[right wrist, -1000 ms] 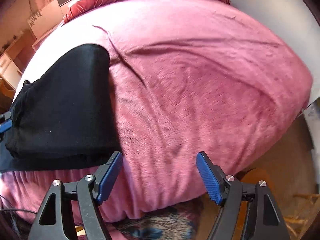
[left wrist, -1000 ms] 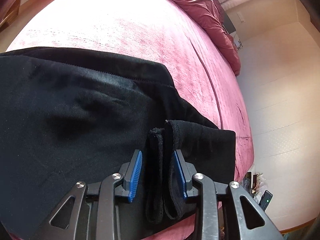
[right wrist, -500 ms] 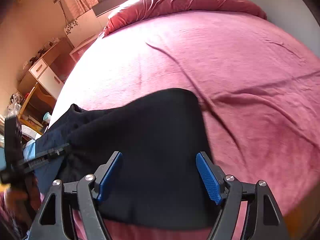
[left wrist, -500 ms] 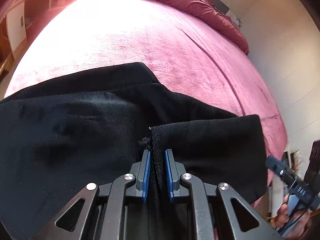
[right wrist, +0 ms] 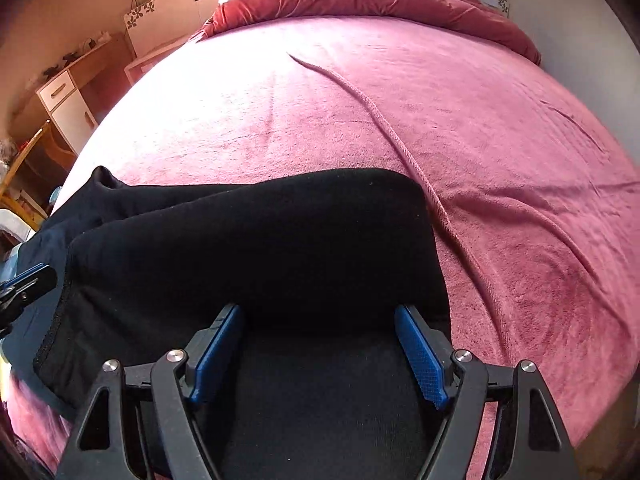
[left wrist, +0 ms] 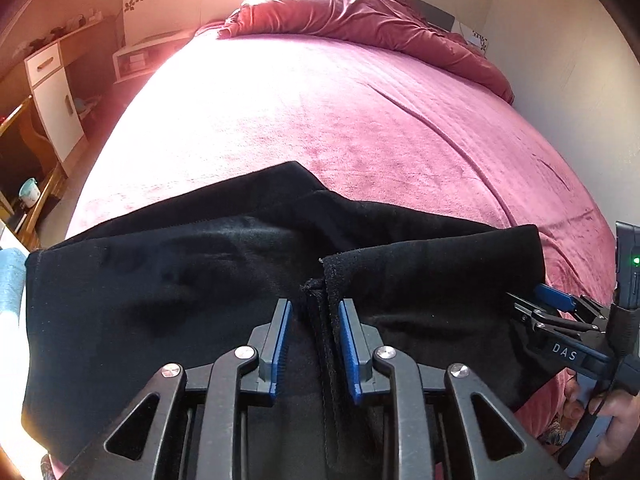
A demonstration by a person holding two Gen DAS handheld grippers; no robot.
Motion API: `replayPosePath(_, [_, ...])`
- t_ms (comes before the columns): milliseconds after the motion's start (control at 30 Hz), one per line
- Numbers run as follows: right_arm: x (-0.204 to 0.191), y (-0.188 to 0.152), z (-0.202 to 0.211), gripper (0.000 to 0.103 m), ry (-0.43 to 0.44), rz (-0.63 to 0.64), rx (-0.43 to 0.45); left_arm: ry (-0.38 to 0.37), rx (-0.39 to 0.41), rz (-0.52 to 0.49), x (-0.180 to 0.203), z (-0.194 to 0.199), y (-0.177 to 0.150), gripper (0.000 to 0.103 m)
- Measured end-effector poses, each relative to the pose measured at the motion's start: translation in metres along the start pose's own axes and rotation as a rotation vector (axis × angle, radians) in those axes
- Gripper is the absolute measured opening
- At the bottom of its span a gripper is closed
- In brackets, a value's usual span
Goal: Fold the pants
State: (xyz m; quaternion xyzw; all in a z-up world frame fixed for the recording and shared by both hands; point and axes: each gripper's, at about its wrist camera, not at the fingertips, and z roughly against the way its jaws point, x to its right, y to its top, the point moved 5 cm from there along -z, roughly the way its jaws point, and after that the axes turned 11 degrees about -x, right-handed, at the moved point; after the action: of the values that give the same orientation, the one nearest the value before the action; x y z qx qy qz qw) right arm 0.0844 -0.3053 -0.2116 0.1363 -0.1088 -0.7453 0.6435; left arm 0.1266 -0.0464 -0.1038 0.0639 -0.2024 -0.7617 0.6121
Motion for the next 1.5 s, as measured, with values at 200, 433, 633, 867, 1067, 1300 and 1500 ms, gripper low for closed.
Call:
replayPosePath(200, [-0.002,-0.001,0.022,0.079,-0.003,-0.021,0.028,0.026,0.051,0.025,-0.017,0.031,-0.016,0.028])
replayPosePath(433, [-0.037,-0.007,0.059,0.079,0.073,0.073,0.113,0.021,0.065,0.062,-0.02,0.043,-0.023,0.032])
replayPosePath(633, [-0.088,-0.022,0.057,0.079,0.158,0.191,0.077,0.033,0.067,0.086,-0.029,0.05,-0.033,0.032])
replayPosePath(867, [-0.115,-0.034,0.026,0.079,0.162,0.232,-0.005,0.049,0.062,0.123,-0.041,0.049,-0.042,0.032])
replayPosePath(1067, [-0.119,-0.041,0.009,0.079,0.124,0.249,-0.031,0.064,0.049,0.147,-0.052,0.046,-0.048,0.032])
replayPosePath(1300, [-0.117,-0.044,0.0,0.088,0.111,0.23,-0.019,0.08,0.031,0.181,-0.07,0.046,-0.058,0.032])
replayPosePath(1500, [-0.107,-0.041,-0.003,0.091,0.183,0.174,-0.006,0.041,0.047,0.319,-0.126,0.07,-0.073,0.033])
